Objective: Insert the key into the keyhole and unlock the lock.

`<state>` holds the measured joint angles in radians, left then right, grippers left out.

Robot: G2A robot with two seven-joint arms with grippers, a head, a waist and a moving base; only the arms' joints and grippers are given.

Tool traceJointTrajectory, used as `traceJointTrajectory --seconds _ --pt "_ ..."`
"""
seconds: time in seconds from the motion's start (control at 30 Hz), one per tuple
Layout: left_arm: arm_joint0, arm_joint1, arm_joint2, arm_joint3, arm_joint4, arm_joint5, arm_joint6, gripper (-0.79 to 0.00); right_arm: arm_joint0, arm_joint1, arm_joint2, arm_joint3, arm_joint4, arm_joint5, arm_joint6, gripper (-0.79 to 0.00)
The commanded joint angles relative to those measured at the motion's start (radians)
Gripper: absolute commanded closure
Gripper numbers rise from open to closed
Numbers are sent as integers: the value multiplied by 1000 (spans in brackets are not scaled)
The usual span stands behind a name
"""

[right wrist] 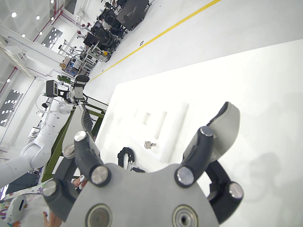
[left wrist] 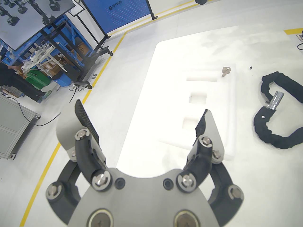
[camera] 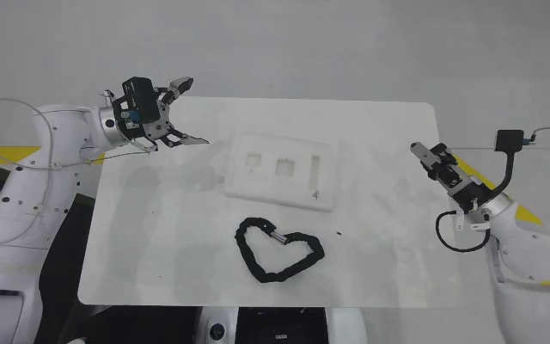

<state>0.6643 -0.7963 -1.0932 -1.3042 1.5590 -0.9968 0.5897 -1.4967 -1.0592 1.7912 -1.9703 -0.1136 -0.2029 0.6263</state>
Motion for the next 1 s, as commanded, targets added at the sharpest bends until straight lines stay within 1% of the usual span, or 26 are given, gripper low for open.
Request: traceJointTrajectory --seconds 0.0,0.47,0.6,0.97 --pt "0 0 0 0 0 0 0 -785 0 0 0 0 0 0 0 -784" --pt "0 0 0 0 0 0 0 -785 -1 0 -1 0 0 2 -2 -785" --pt "0 0 0 0 0 0 0 -785 -16 -1 -40 -8 -16 42 12 -785" --pt "0 0 0 0 0 0 0 -785 4 -2 -160 7 -38 185 88 -785"
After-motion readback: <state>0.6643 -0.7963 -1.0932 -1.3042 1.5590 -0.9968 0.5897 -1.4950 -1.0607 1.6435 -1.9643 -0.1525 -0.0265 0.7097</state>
